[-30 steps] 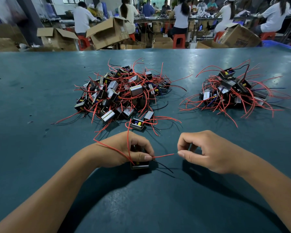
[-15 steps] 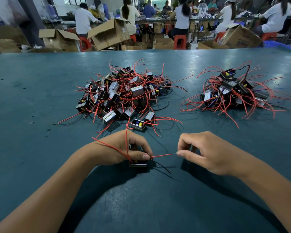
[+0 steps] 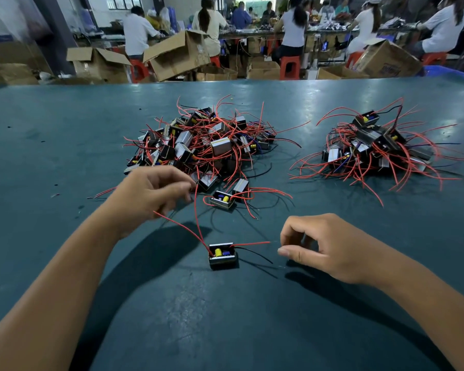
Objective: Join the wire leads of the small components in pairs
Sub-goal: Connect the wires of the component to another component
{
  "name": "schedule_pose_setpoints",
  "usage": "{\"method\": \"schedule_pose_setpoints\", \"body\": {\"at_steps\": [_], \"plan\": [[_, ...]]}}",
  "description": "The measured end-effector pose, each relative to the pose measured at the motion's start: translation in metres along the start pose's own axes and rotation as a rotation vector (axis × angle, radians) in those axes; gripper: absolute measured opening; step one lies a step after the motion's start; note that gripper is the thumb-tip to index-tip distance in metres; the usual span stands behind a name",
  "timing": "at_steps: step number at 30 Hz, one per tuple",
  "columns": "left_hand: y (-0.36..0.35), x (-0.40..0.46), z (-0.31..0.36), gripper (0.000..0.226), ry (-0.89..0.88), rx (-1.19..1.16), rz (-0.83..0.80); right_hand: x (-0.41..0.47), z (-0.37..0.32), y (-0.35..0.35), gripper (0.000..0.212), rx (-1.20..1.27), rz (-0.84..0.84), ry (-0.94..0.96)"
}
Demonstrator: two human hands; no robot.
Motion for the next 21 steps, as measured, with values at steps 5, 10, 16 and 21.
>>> {"method": "schedule_pose_setpoints", "body": {"at_steps": [5, 10, 16, 21], "plan": [[0.038, 0.006, 0.010, 0.019, -0.076, 0.008, 0.472, 0.000, 0.002, 0.008, 0.016, -0.041, 0.063, -0.017], [0.022, 0.018, 0.038, 0.017, -0.172, 0.736, 0.403, -0.001, 0.003, 0.008, 0.018, -0.089, 0.059, -0.028], [0.014, 0.060, 0.036, 0.043, -0.170, 1.313, 0.311, 0.000, -0.001, 0.003, 0.016, -0.103, 0.041, -0.017], [0.006, 0.065, 0.043, 0.035, -0.337, 1.508, 0.384, 0.001, -0.003, 0.004, 0.015, -0.100, 0.050, -0.007]]}}
Point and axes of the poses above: each hand's wrist, its own x-axis towards the middle knuckle, its own y-axis out of the back of the hand, z = x × y, the point moved 8 cm from there along x, towards the middle knuckle, and after that the axes turned 7 degrees about y, right-handed, at the moved point
